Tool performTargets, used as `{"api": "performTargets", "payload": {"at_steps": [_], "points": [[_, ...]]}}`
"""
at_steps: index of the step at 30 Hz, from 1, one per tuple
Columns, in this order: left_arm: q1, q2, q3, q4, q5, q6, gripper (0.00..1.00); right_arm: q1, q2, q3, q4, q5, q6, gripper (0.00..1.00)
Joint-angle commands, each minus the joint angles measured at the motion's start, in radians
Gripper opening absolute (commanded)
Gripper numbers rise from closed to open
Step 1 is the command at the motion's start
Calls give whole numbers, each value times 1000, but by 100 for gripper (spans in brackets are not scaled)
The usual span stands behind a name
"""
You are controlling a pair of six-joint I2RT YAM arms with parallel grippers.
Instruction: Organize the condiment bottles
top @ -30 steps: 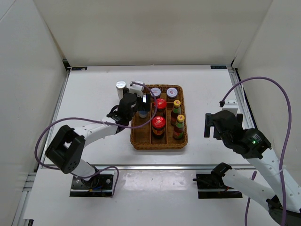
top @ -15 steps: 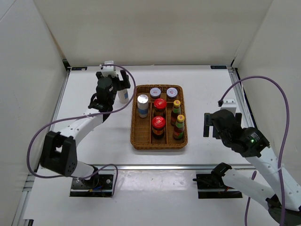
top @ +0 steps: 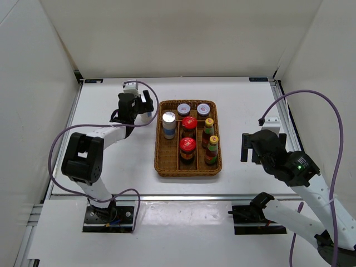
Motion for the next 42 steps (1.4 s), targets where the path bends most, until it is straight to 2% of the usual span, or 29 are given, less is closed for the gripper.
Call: {"api": "performTargets", "payload": {"at_steps": [1, 4, 6, 8, 9, 11, 12, 15, 18, 19, 21, 23, 24, 27, 28, 29, 31, 32, 33, 36, 38, 40, 42], "points": [[39, 35, 34, 24, 59, -38, 100, 5, 8, -1, 24, 11, -5, 100], [59, 81, 43, 24, 85, -38, 99, 5, 8, -1, 24, 11, -5, 100], [68, 91, 56, 24, 126, -28, 84, 5, 8, -1, 24, 11, -5, 100], [69, 91, 74, 24, 149, -28, 76, 5, 8, -1, 24, 11, -5, 100], [69, 79, 74, 24, 162, -28, 63, 5, 8, -1, 24, 11, -5, 100], [69, 33, 97, 24, 162, -19, 51, 5, 8, -1, 24, 11, -5, 100], [69, 14, 97, 24, 162, -19, 37, 5, 8, -1, 24, 11, -5, 100], [58, -107, 106, 15, 139, 39, 26, 5, 8, -1, 24, 11, -5, 100], [12, -280, 106, -26, 55, 155, 23, 5, 8, -1, 24, 11, -5, 100], [-16, -370, 106, -39, 45, 180, 20, 5, 8, -1, 24, 11, -5, 100], [-39, -456, 106, -95, 45, 203, 16, 5, 8, -1, 24, 11, -5, 100], [-59, -577, 73, -143, 74, 203, 11, 5, 8, -1, 24, 11, -5, 100], [-59, -621, 41, -155, 111, 162, 11, 5, 8, -1, 24, 11, -5, 100], [-59, -779, -62, -216, 183, 177, 11, 5, 8, -1, 24, 11, -5, 100], [-69, -809, -63, -270, 148, 177, 11, 5, 8, -1, 24, 11, -5, 100], [-70, -836, -63, -390, 40, 177, 11, 5, 8, -1, 24, 11, -5, 100], [-59, -914, -33, -477, -1, 188, 11, 5, 8, -1, 24, 11, -5, 100], [-59, -934, -33, -505, 107, 202, 11, 5, -3, -1, 24, 11, -5, 100], [-59, -946, 9, -543, 154, 212, 11, 5, -3, -11, 24, 11, -5, 100], [-59, -964, 98, -733, 107, 167, 11, 14, -3, -11, 24, 2, -5, 100], [-59, -998, 71, -717, 279, 130, 11, 25, 17, -11, 24, 2, -14, 100], [-59, -1020, 24, -738, 391, 46, 11, 34, 17, -11, 24, -7, -14, 100], [-70, -1078, -19, -766, 392, 12, 11, 34, 17, -11, 24, -7, -14, 100]]}}
